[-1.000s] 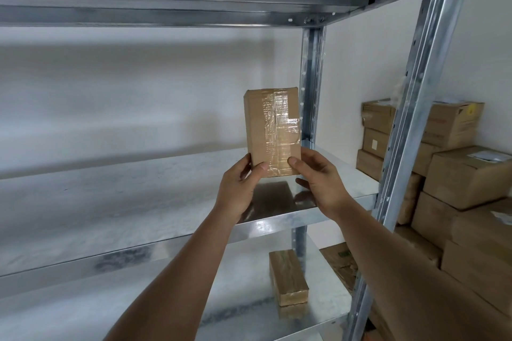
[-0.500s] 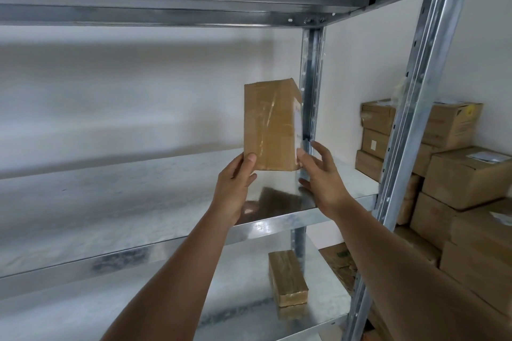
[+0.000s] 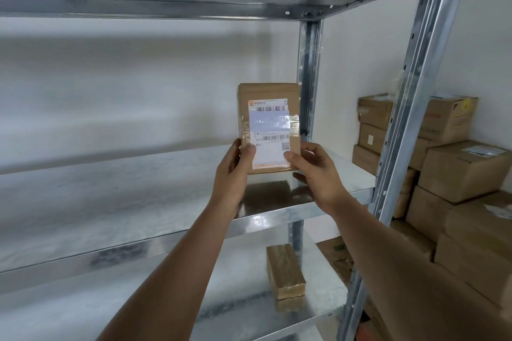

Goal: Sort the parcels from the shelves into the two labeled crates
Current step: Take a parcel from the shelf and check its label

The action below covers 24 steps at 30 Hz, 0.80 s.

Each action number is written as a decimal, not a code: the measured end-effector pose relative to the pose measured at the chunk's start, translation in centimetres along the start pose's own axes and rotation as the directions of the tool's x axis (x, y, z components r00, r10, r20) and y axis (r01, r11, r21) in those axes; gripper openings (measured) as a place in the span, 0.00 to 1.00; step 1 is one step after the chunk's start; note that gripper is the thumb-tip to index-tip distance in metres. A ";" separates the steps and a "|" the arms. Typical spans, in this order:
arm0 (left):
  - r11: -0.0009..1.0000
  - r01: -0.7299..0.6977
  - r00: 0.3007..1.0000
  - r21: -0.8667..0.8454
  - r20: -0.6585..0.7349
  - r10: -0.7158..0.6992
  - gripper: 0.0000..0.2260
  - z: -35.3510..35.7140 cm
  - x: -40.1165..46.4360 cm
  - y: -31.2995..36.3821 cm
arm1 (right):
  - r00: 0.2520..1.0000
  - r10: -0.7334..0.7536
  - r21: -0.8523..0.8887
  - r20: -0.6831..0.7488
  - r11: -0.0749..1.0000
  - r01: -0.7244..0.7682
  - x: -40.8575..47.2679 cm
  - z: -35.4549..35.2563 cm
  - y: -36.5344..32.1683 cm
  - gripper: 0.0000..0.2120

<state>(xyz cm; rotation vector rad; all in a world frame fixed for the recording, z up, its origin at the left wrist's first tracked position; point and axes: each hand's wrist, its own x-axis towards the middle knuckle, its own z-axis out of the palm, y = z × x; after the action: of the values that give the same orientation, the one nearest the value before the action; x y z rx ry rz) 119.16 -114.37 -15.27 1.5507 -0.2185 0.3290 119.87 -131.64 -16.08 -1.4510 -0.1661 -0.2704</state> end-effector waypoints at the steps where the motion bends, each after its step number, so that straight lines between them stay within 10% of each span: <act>1: 1.000 -0.005 1.000 0.022 0.021 0.005 0.12 0.0 0.1 -0.1 | 1.000 0.001 -0.016 0.000 1.000 -0.001 0.0 0.1 0.0 0.14; 24: 0.996 0.089 0.993 -0.003 0.081 -0.088 0.17 -0.3 1.4 -1.5 | 0.999 0.015 -0.073 -0.040 0.997 -0.018 0.5 0.6 0.2 0.23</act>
<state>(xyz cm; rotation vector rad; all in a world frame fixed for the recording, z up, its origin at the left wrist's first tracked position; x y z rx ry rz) 120.94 -113.94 -16.20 1.5634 -0.2128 0.1961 120.38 -131.05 -16.05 -1.5177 -0.1135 -0.2938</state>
